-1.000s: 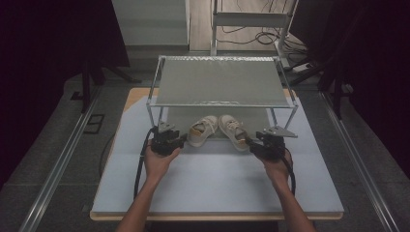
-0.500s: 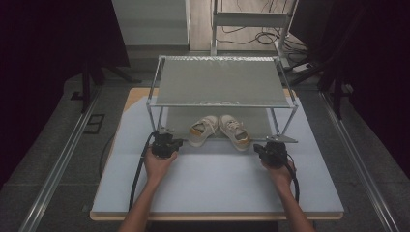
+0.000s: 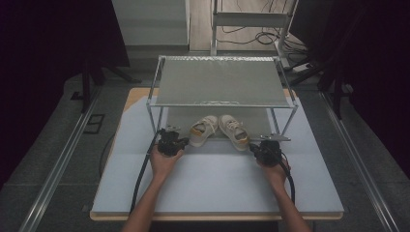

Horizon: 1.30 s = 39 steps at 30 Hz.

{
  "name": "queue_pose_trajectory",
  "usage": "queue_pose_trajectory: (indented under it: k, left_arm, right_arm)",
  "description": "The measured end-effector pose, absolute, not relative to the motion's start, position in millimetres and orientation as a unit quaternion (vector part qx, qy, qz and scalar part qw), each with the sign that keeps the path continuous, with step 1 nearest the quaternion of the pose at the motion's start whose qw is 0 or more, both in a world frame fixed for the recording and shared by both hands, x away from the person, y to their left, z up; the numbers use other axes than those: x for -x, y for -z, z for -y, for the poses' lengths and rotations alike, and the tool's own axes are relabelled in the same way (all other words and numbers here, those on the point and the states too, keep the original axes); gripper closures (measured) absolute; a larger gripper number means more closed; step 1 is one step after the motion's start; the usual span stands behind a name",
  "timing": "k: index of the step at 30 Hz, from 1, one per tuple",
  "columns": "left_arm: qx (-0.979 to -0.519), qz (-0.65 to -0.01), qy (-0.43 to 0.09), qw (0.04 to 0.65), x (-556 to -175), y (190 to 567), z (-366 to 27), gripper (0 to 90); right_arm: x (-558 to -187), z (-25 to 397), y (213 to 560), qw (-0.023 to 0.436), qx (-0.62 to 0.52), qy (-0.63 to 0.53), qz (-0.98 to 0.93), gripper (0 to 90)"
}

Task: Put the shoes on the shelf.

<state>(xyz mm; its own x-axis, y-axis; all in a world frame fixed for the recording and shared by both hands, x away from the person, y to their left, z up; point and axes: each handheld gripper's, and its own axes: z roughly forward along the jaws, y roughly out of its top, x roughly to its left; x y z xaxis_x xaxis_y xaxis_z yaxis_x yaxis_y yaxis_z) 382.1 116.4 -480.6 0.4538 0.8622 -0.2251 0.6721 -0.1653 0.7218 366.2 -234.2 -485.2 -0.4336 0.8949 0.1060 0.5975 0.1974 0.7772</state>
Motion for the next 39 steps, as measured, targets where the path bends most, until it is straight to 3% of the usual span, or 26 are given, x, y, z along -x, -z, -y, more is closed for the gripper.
queue_pose_trajectory:
  k: [32,39]
  left_arm:
    - [-0.760,-0.496,-0.098,0.409,-390,476,-67,89.5]
    - [-0.768,-0.473,-0.097,0.420,-377,475,-68,88.5]
  right_arm:
    - [-372,188,482,0.166,-0.454,-0.427,-0.764,89.8]
    - [-370,189,483,0.158,-0.452,-0.433,-0.764,89.7]
